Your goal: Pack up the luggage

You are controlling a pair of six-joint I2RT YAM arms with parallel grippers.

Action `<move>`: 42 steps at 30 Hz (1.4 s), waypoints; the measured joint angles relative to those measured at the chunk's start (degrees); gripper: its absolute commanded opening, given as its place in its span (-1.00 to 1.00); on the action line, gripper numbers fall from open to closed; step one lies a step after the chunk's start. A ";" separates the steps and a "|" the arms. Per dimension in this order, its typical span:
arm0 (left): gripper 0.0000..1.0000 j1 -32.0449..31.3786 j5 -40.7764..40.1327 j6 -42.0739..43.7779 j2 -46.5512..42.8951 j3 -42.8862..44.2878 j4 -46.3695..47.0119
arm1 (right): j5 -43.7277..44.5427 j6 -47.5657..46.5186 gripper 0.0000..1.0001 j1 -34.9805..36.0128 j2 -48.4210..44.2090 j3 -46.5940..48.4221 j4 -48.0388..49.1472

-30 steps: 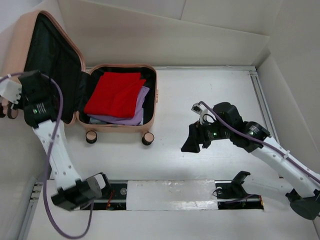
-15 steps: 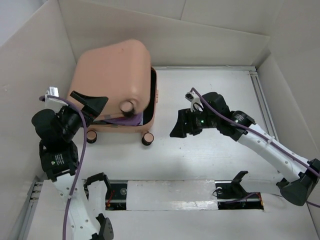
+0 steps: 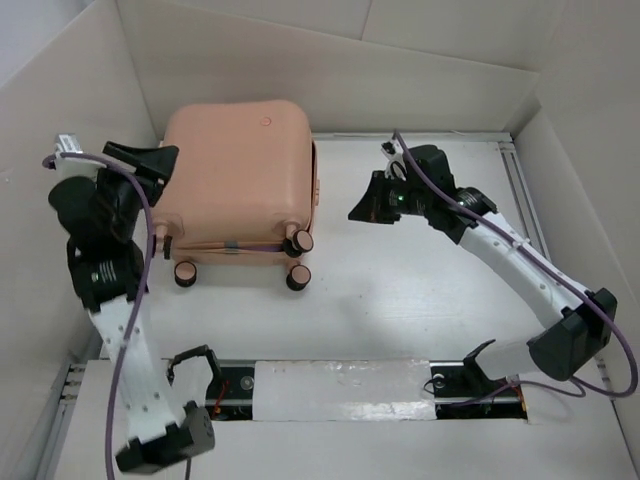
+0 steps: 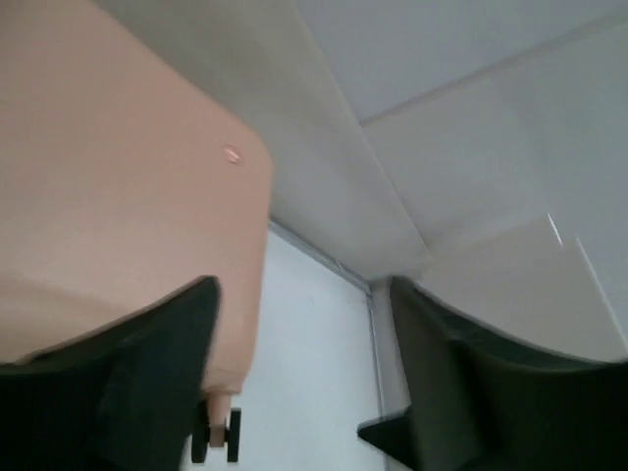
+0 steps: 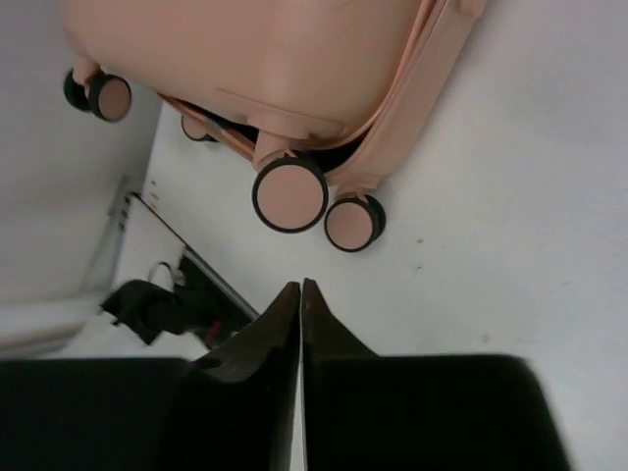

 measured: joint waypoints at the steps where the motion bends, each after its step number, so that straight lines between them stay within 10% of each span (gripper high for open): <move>1: -0.46 0.02 -2.36 -0.52 2.75 -0.07 0.22 | -0.26 0.35 -1.00 -0.24 1.01 0.11 0.59; 6: -0.52 0.04 -12.48 -0.50 24.72 7.43 -1.38 | -1.16 2.23 -1.00 -1.29 6.08 0.79 3.50; 12: -0.49 1.07 -18.34 3.87 55.69 38.27 -12.41 | -0.07 3.98 -1.00 -2.91 14.56 4.57 6.95; 18: -0.49 5.03 -19.04 5.57 69.79 54.82 -18.40 | 2.32 5.77 -1.00 -4.15 28.28 12.76 9.53; 33: -0.50 2.45 -9.27 4.59 92.48 54.86 -13.53 | 9.20 9.49 -1.00 -2.78 56.52 36.24 7.52; 42: -0.52 -5.75 -15.52 5.01 79.54 30.32 6.36 | 11.98 7.93 -1.00 -0.22 41.97 12.55 6.62</move>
